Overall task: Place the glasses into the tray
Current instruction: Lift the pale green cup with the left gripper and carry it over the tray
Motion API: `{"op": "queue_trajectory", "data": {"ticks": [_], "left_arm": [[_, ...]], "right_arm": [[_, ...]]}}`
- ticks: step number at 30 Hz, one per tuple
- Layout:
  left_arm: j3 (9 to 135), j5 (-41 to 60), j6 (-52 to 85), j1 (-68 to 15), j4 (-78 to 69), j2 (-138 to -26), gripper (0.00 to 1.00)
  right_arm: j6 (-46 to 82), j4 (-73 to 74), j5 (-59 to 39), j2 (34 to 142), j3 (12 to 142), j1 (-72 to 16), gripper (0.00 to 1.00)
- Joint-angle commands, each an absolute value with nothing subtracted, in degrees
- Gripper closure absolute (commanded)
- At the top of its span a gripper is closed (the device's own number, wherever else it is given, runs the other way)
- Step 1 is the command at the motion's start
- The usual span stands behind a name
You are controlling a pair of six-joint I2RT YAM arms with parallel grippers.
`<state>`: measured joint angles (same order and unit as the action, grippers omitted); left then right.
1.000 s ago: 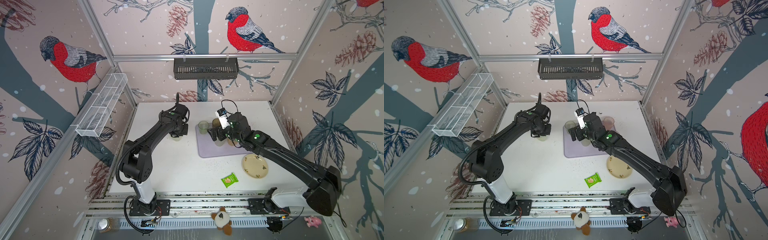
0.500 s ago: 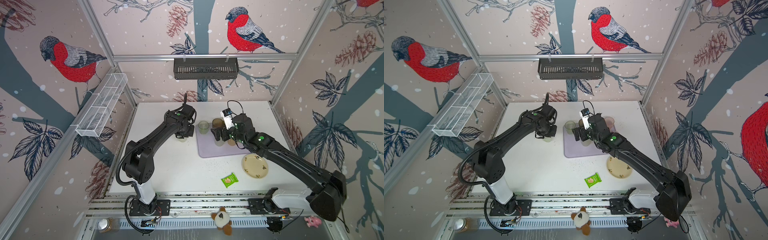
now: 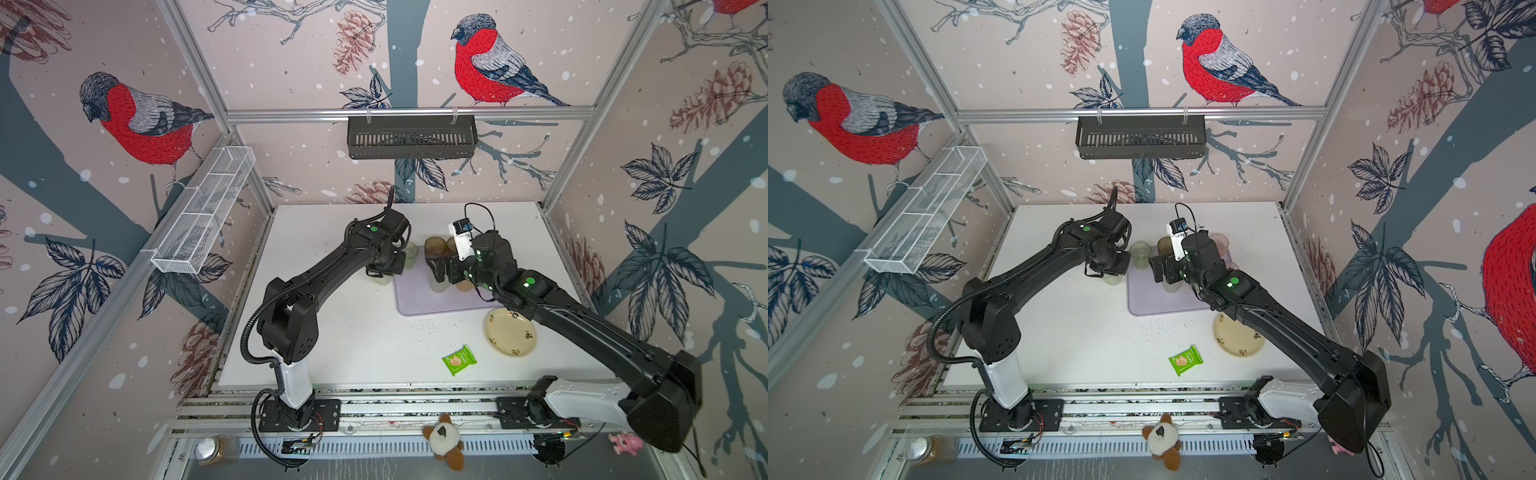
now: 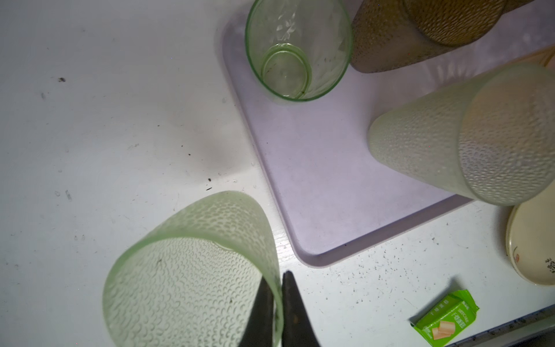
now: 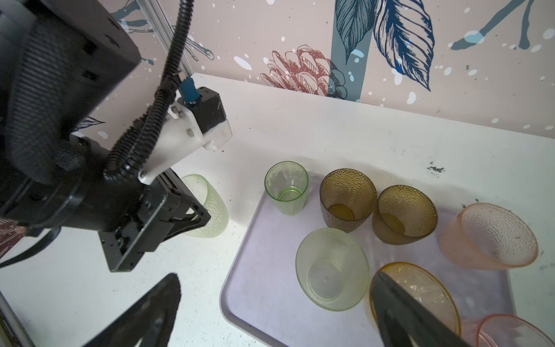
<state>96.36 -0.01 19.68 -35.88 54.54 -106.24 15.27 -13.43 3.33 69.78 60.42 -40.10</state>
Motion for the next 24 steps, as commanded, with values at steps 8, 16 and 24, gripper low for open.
{"op": "queue_trajectory", "data": {"ticks": [8,16,24], "left_arm": [[101.39,1.23,20.14,-38.47,56.71,-110.00,0.98],[102.41,2.54,20.90,-39.59,55.38,-111.88,0.99],[103.36,2.74,20.87,-40.49,55.02,-113.81,0.99]], "right_arm": [[16.51,-12.90,5.01,68.69,59.68,-39.58,0.01],[16.96,-13.10,4.96,67.78,58.57,-38.90,0.01],[20.93,-12.29,2.19,63.34,53.42,-35.40,0.01]]}}
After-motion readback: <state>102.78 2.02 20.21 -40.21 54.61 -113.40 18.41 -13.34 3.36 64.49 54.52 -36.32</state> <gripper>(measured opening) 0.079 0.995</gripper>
